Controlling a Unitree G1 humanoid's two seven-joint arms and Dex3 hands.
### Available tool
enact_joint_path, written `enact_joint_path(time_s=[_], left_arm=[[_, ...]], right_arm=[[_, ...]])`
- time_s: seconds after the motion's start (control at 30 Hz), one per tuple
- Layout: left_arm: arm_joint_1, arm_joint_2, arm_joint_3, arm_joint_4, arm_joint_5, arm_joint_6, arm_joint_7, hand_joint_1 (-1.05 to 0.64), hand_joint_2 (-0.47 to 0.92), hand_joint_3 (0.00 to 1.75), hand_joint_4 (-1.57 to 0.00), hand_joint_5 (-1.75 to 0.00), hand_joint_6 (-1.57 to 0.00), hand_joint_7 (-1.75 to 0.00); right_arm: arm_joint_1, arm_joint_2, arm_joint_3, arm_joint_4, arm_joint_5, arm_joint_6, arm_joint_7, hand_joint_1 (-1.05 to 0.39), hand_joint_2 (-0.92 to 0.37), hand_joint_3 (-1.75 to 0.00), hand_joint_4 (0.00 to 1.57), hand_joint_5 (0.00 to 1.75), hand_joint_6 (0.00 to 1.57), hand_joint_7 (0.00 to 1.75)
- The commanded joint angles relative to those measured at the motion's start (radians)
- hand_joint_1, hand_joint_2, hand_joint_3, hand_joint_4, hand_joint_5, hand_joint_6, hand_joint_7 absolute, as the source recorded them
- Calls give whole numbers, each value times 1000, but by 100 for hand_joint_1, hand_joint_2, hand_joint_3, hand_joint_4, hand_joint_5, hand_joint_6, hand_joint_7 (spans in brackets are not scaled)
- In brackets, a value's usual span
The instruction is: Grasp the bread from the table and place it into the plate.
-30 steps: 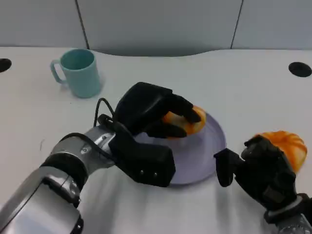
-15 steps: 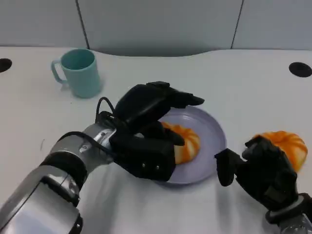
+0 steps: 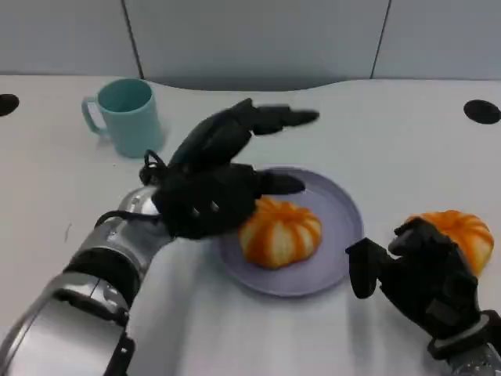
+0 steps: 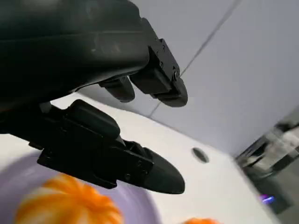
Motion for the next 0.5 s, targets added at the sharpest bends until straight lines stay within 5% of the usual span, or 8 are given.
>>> enact_joint_path(time_s=[0.03, 0.27, 0.5], left_arm=[[37, -55, 291, -37, -400, 206, -459, -95, 92, 20, -9, -102, -48, 0], [43, -21, 548, -88, -734, 702, -832, -95, 92, 32, -1, -104, -31, -1], [143, 25, 607, -208, -804, 902, -911, -98, 92, 42, 0, -95, -22, -2]], right_arm=[[-3, -12, -2, -3, 10, 15, -6, -50, -90, -1, 72, 142, 93, 57], [-6, -16, 2, -2, -1, -7, -3, -52, -92, -1, 70, 148, 95, 54], [-1, -13, 3, -2, 4, 16, -7, -51, -90, 0, 70, 147, 96, 53]])
